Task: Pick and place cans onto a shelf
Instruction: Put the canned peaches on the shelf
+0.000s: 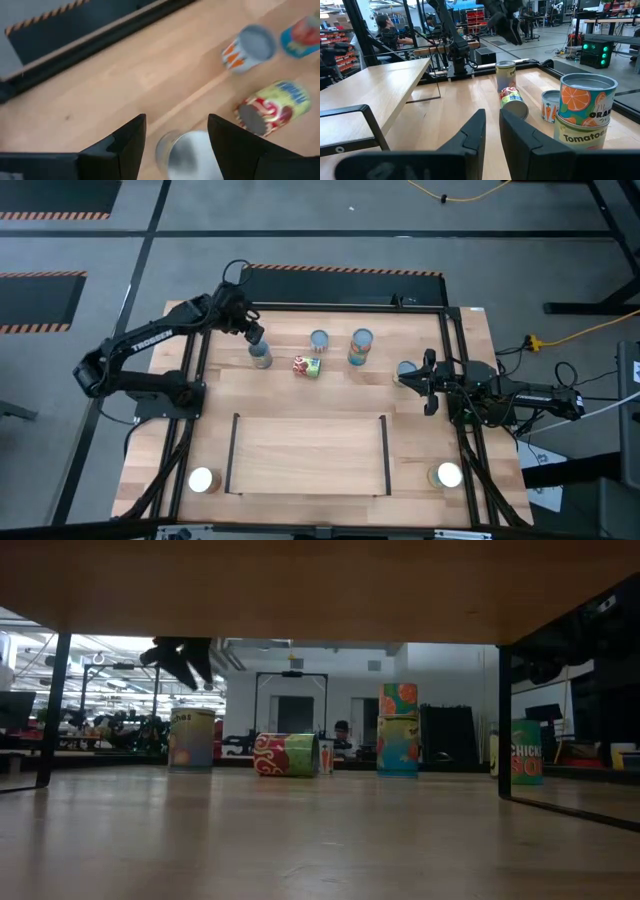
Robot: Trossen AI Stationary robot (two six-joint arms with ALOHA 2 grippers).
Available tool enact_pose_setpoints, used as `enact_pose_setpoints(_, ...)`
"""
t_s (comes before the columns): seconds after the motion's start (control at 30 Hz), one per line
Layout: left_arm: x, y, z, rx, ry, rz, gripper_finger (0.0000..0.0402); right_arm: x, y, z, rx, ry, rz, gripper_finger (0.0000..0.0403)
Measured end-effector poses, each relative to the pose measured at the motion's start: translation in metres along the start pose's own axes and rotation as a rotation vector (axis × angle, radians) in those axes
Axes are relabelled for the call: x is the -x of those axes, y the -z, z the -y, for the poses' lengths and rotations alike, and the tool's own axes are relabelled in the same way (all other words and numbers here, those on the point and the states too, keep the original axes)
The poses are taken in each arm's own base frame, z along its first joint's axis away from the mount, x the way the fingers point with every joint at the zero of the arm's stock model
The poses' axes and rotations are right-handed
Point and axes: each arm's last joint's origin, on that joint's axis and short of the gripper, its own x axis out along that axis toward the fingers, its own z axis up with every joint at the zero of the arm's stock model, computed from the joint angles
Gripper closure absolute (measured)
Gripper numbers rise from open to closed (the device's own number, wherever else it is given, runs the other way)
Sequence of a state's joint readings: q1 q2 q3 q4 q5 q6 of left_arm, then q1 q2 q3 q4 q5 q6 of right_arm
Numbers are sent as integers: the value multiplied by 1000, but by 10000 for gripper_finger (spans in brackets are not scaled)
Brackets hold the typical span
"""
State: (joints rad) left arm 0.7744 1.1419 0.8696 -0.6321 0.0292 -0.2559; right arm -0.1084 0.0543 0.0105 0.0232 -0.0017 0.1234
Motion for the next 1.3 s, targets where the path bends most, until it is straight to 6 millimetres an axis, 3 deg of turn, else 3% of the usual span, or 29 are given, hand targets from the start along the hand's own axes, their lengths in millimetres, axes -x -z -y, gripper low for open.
enact_pose_setpoints(1.03, -39, 18, -4, -25, -6, -340, 203, 0, 0, 0, -3, 0, 1, 342)
enact_pose_setpoints(1.3, -41, 19, -2, -37, 3, -349, 238, 0, 0, 0, -3, 0, 0, 342)
